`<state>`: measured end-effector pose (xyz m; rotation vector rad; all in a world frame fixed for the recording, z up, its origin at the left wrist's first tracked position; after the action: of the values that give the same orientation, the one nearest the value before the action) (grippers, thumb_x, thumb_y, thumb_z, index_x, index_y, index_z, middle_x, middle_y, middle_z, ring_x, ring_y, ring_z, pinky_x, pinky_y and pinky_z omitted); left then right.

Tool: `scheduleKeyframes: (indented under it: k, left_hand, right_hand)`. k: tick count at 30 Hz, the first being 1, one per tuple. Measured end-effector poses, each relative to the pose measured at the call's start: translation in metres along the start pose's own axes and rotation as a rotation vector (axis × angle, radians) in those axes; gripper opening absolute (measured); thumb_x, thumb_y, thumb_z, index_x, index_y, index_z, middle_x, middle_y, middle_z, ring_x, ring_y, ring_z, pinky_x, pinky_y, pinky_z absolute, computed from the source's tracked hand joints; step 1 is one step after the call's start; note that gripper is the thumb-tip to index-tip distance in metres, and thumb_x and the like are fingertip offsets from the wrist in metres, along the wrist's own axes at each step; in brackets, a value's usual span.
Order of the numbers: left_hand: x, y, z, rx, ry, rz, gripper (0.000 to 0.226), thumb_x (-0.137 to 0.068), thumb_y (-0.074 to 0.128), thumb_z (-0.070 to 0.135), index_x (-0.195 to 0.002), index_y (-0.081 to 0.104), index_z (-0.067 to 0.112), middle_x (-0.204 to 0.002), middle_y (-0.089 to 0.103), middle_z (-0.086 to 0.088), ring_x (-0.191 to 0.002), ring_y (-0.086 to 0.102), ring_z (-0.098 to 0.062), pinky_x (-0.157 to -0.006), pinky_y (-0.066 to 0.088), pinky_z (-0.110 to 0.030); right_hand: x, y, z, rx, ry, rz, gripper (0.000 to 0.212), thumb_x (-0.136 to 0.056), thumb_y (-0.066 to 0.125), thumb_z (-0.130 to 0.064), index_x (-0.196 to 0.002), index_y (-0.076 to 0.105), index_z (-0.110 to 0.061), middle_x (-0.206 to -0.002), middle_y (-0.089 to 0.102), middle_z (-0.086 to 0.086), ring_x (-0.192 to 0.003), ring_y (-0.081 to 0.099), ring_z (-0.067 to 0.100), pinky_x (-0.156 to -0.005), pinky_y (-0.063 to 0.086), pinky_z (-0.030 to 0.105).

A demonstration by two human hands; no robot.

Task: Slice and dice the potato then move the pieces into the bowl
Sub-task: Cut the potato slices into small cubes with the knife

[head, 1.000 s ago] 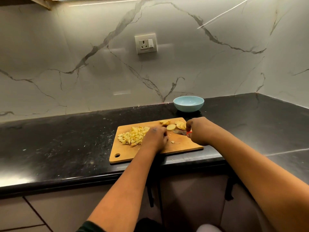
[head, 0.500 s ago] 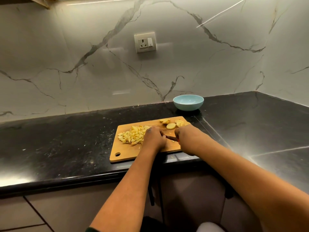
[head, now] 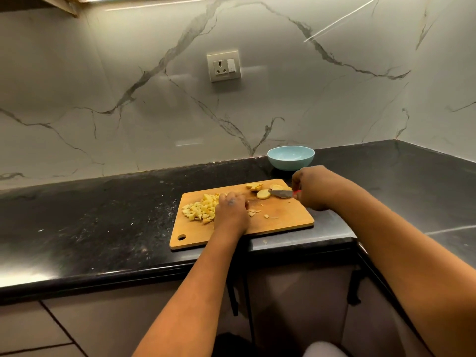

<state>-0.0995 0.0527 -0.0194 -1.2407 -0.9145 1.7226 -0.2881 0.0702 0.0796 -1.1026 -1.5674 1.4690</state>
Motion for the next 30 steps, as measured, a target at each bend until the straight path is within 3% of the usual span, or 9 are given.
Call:
scheduleKeyframes:
  k: [4,7,10,16,22,26,30]
  left_hand:
    - [0.002,0.003,0.008,0.066,0.164,-0.088,0.036,-0.096,0.058,0.034,-0.131,0.059,0.024,-0.137,0.053,0.001,-0.129,0.042,-0.021,-0.108,0.038,-0.038]
    - [0.006,0.009,0.016,0.124,0.272,-0.157,0.026,-0.097,0.058,0.025,-0.122,0.067,0.021,-0.128,0.061,0.000,-0.121,0.050,-0.018,-0.104,0.041,-0.032]
    - [0.005,0.008,0.013,0.114,0.234,-0.062,0.021,-0.097,0.056,0.017,-0.113,0.070,0.018,-0.119,0.065,-0.001,-0.112,0.054,-0.018,-0.097,0.045,-0.029]
    - [-0.003,-0.002,0.001,-0.045,0.158,0.004,0.023,-0.099,0.052,0.020,-0.115,0.068,0.018,-0.119,0.062,-0.003,-0.113,0.049,-0.022,-0.097,0.045,-0.035]
    - [0.001,-0.004,0.024,-0.036,0.250,-0.013,0.027,-0.100,0.050,0.030,-0.123,0.063,0.027,-0.124,0.061,0.003,-0.119,0.044,-0.021,-0.100,0.037,-0.042]
    - [0.003,0.000,0.030,-0.123,0.281,-0.091,0.024,-0.096,0.056,0.038,-0.117,0.065,0.030,-0.125,0.061,0.006,-0.125,0.041,-0.020,-0.103,0.032,-0.046]
    - [0.002,-0.002,0.028,-0.181,0.247,-0.065,0.022,-0.097,0.054,0.037,-0.114,0.064,0.026,-0.120,0.061,0.002,-0.120,0.044,-0.021,-0.100,0.034,-0.044]
  right_hand:
    - [-0.005,0.010,-0.001,-0.012,0.001,0.002,0.030,-0.093,0.061,-0.011,-0.123,0.060,-0.014,-0.111,0.063,0.006,-0.100,0.060,0.020,-0.092,0.052,0.031]
    - [-0.008,0.016,-0.001,-0.015,0.005,-0.007,0.031,-0.092,0.061,-0.010,-0.123,0.060,-0.014,-0.111,0.064,0.006,-0.099,0.060,0.020,-0.092,0.052,0.031]
    - [-0.009,0.017,0.000,-0.034,0.009,-0.009,0.032,-0.092,0.061,-0.010,-0.124,0.060,-0.014,-0.111,0.063,0.006,-0.099,0.060,0.020,-0.090,0.052,0.029]
    - [-0.011,0.019,-0.002,-0.024,-0.001,-0.001,0.030,-0.092,0.061,-0.009,-0.122,0.061,-0.014,-0.110,0.064,0.006,-0.097,0.061,0.020,-0.089,0.053,0.030]
    - [-0.013,0.019,0.002,-0.041,0.015,0.017,0.030,-0.091,0.062,-0.009,-0.121,0.061,-0.015,-0.109,0.064,0.005,-0.097,0.060,0.019,-0.090,0.054,0.031]
    - [-0.014,0.020,0.003,-0.043,0.026,0.010,0.031,-0.090,0.063,-0.008,-0.121,0.061,-0.014,-0.109,0.063,0.005,-0.097,0.060,0.019,-0.089,0.053,0.031]
    - [-0.015,0.021,0.003,-0.051,0.028,0.013,0.032,-0.091,0.063,-0.009,-0.122,0.060,-0.014,-0.109,0.063,0.005,-0.097,0.060,0.019,-0.088,0.053,0.030]
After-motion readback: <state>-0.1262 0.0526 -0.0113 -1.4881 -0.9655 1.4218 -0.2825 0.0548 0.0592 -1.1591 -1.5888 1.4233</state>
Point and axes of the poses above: each hand's wrist, its own x-axis away from the middle knuckle, its own y-axis out of the palm, z = x × y, the point moved 3 cm from there along -x, towards the middle knuckle
